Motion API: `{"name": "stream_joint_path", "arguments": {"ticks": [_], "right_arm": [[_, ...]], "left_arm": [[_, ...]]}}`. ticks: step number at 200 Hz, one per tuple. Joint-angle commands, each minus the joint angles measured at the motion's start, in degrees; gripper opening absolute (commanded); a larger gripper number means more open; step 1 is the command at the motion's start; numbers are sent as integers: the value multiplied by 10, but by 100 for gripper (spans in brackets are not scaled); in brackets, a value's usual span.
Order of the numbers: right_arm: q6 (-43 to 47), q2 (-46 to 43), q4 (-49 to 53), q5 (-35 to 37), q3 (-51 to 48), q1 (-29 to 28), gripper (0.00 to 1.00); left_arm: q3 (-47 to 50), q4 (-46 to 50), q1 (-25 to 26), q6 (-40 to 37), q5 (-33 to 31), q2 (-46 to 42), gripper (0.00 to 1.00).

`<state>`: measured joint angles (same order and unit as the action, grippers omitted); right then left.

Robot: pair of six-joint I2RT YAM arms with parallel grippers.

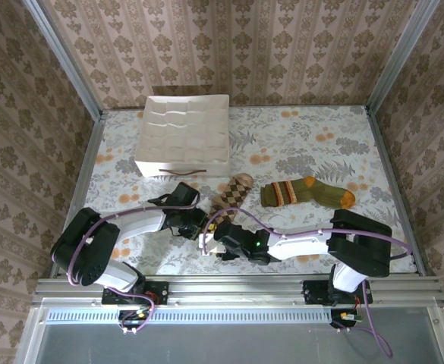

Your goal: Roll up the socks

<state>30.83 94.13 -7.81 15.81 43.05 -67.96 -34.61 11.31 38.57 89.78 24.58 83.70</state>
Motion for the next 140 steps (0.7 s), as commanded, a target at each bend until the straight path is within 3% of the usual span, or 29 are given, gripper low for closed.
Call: {"name": "stream_joint_path", "arguments": {"ticks": [1,21,57,72,85,115,140], "right_arm": [[37,34,-22,67,24,-2,47],[29,72,-22,106,32,2,40],[-13,93,-1,107,34,10,14],[-40,94,24,92,38,17,6],[-64,91,49,61,40,26,0],[-108,82,94,-59,41,52,0],[-143,80,109,-150,44,84,0]], "left_arm": [[18,83,-2,-12,-35,28,21],[20,83,-4,-12,-35,23,21],[19,90,-8,-15,-33,12,21],[11,104,-12,-20,-38,-7,26],[0,129,-18,-27,-48,-34,35],[5,141,-45,-18,-51,-98,53],[33,94,-63,11,-42,-140,61]]}}
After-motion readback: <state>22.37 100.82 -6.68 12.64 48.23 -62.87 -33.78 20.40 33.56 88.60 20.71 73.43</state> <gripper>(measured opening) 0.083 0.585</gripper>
